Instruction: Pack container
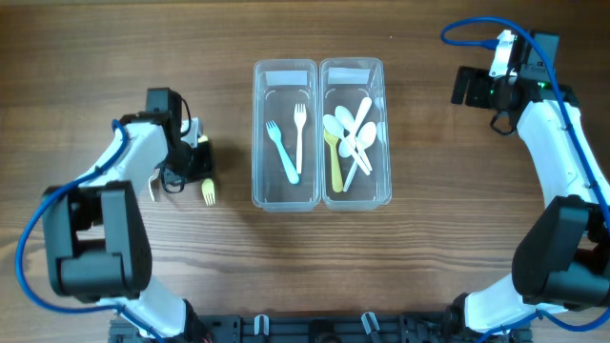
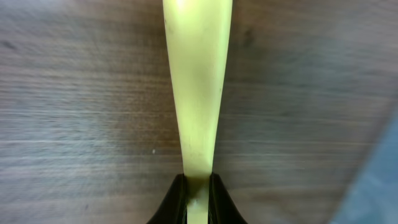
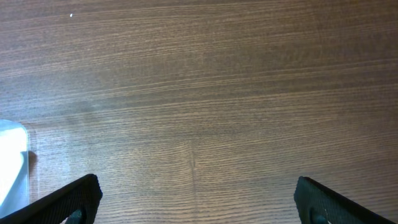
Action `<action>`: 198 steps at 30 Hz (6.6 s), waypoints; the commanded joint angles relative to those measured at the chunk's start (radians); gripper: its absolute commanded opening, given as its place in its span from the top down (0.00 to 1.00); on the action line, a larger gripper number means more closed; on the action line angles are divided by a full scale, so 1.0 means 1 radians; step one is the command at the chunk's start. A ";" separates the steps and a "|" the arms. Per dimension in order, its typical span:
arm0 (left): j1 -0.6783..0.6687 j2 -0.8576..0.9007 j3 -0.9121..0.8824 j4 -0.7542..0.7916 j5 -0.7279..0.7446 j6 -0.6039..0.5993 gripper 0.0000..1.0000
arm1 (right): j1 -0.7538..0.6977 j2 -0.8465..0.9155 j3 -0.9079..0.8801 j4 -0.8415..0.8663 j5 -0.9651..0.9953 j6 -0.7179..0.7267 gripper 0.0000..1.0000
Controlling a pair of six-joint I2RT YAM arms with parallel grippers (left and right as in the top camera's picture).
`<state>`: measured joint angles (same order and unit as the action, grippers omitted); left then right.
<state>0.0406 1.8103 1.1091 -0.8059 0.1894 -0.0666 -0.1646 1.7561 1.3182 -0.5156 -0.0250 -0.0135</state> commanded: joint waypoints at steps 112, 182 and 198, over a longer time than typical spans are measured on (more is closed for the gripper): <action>0.123 0.158 0.000 0.155 -0.177 0.455 0.65 | 0.003 -0.015 0.002 0.001 0.003 -0.011 0.00; 0.063 -0.061 0.349 -0.088 -0.457 -0.233 0.44 | 0.003 -0.015 0.002 0.001 0.003 -0.011 0.00; 0.149 0.239 0.349 -0.059 -0.448 -0.150 0.42 | 0.003 -0.015 0.002 0.001 0.003 -0.011 0.00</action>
<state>0.1486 1.9938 1.4578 -0.8505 -0.2539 -0.2718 -0.1646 1.7561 1.3182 -0.5156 -0.0250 -0.0135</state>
